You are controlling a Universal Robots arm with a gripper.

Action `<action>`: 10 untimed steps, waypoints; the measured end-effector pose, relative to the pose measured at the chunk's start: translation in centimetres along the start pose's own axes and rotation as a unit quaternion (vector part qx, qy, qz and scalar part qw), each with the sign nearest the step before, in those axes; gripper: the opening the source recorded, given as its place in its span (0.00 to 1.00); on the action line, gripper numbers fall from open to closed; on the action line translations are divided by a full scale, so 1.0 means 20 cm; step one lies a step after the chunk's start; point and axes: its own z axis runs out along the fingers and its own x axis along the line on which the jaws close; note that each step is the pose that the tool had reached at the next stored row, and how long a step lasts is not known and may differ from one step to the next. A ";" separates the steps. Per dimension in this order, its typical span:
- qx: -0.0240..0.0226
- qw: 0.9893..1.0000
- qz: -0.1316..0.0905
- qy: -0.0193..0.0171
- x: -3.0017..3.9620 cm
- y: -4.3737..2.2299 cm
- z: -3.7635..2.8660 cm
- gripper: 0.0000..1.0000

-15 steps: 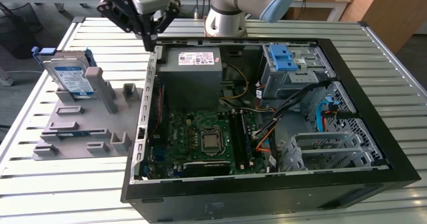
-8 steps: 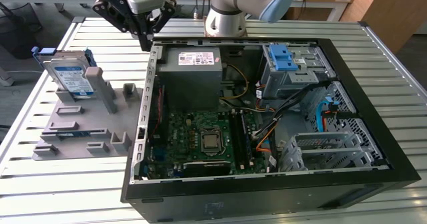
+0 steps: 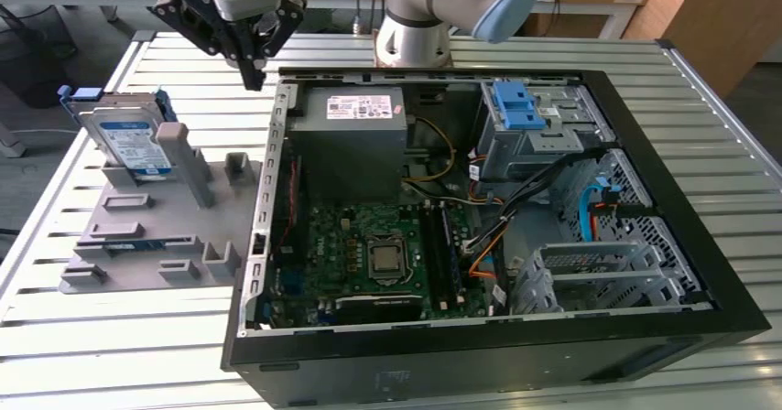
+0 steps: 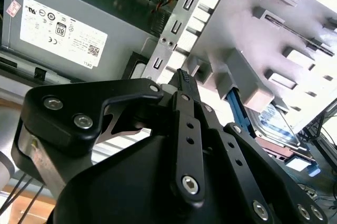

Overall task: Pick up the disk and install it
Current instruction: 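Reach for the disk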

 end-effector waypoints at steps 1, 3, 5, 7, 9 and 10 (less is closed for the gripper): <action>0.000 1.000 0.000 0.000 0.008 0.000 0.001 0.11; 0.000 1.000 0.000 0.000 0.016 0.000 0.001 0.11; 0.000 1.000 0.000 0.000 0.023 0.000 0.002 0.11; 0.000 1.000 0.000 0.000 0.035 -0.001 0.003 0.11; 0.000 1.000 0.000 0.000 0.049 -0.001 0.003 0.11; 0.000 1.000 0.000 0.000 0.055 -0.001 0.003 0.11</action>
